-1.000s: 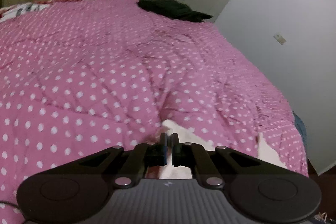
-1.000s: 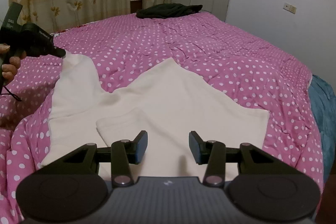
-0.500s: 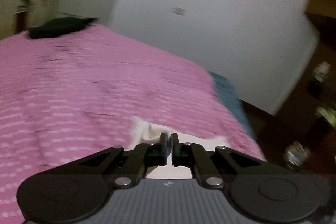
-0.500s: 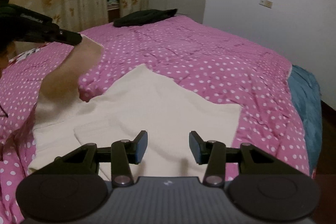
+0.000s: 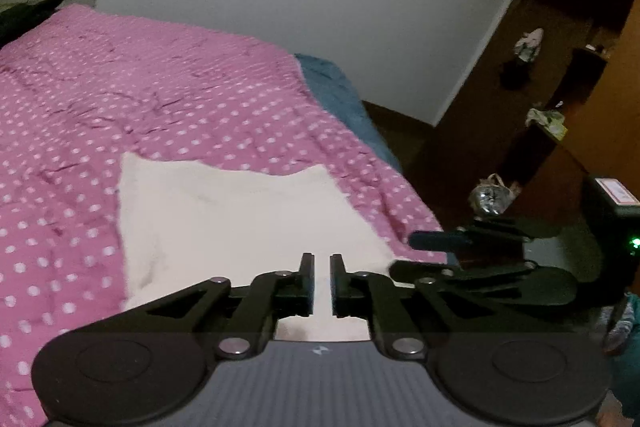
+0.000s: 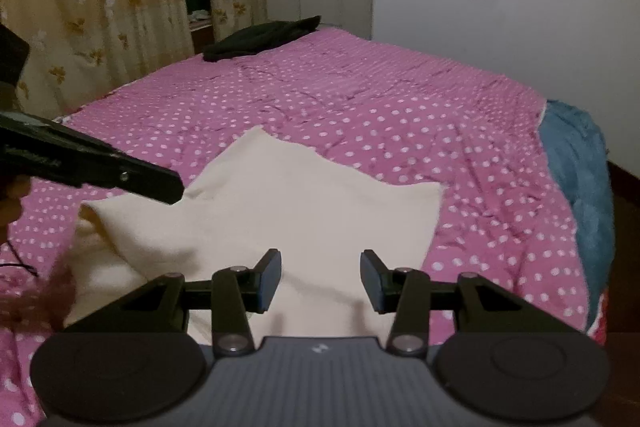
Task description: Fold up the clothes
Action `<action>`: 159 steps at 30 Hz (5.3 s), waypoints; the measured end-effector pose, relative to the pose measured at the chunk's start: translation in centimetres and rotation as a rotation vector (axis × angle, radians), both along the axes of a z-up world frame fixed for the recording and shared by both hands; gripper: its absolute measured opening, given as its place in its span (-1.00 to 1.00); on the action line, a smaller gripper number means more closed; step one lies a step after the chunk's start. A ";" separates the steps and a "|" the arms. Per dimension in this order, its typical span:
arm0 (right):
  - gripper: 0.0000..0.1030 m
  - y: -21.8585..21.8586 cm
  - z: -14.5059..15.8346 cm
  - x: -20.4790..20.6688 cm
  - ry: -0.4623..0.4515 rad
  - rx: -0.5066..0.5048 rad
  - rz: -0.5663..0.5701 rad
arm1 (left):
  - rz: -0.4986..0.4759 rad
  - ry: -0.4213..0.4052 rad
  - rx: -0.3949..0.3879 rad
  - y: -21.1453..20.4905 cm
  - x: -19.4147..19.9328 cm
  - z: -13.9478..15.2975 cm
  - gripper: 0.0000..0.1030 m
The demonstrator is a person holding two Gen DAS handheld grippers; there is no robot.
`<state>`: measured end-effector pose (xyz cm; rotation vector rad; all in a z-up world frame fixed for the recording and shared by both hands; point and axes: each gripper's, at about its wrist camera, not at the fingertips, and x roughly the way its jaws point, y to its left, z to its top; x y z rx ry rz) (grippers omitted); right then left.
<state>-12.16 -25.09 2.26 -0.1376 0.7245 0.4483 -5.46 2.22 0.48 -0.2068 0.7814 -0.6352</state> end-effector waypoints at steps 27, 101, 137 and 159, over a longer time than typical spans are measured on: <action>-0.14 0.3 -2.9 1.5 0.230 0.121 -0.005 | 0.208 -0.031 0.212 7.0 0.8 -2.2 -0.08; -0.93 -0.5 -0.1 -0.2 0.113 0.146 -0.093 | 0.137 -0.058 0.405 4.8 -0.8 -3.7 0.73; -0.53 1.6 -3.5 0.9 0.111 -0.024 0.018 | 0.074 -0.012 0.461 2.0 0.7 -6.1 0.73; -0.25 0.4 -6.0 -2.3 0.094 0.001 0.016 | 0.078 -0.078 0.499 1.7 -1.8 -8.0 0.82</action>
